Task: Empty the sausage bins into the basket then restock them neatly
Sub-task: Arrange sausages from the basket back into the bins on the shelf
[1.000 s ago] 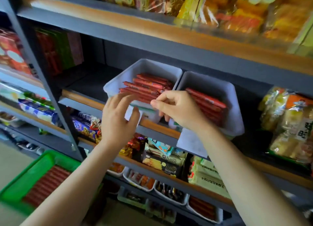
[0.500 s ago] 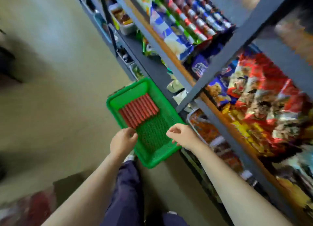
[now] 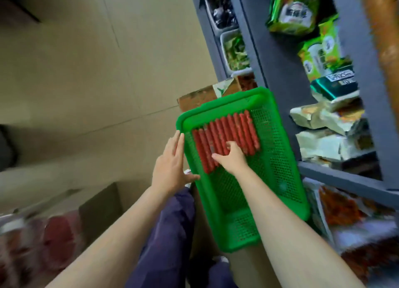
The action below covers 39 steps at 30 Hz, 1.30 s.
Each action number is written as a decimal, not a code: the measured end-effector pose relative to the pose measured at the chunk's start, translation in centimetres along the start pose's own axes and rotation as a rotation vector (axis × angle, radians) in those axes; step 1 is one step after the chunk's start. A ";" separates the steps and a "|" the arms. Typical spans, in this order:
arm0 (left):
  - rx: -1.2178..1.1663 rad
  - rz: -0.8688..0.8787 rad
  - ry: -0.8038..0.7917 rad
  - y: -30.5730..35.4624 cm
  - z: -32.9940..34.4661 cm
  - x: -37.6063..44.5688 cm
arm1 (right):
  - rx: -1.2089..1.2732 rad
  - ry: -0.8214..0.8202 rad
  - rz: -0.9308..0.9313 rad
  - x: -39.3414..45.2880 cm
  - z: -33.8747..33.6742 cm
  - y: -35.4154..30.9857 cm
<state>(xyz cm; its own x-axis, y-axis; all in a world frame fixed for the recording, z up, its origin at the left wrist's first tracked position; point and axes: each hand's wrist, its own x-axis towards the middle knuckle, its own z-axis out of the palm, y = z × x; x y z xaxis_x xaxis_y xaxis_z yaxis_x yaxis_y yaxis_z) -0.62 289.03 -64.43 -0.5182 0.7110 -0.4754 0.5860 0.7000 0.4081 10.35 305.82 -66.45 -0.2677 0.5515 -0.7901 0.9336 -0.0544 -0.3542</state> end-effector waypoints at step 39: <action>0.173 0.066 0.058 -1.6 1.2 0.4 | 0.372 -0.009 0.131 3.4 5.6 0.6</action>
<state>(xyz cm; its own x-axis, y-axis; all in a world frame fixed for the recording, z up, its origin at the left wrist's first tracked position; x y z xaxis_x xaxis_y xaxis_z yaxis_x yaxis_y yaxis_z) -0.97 288.10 -66.21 -0.5071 0.7612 -0.4043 0.7157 0.6333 0.2946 8.62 302.99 -72.12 -0.1553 0.5123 -0.8447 0.8101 -0.4232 -0.4057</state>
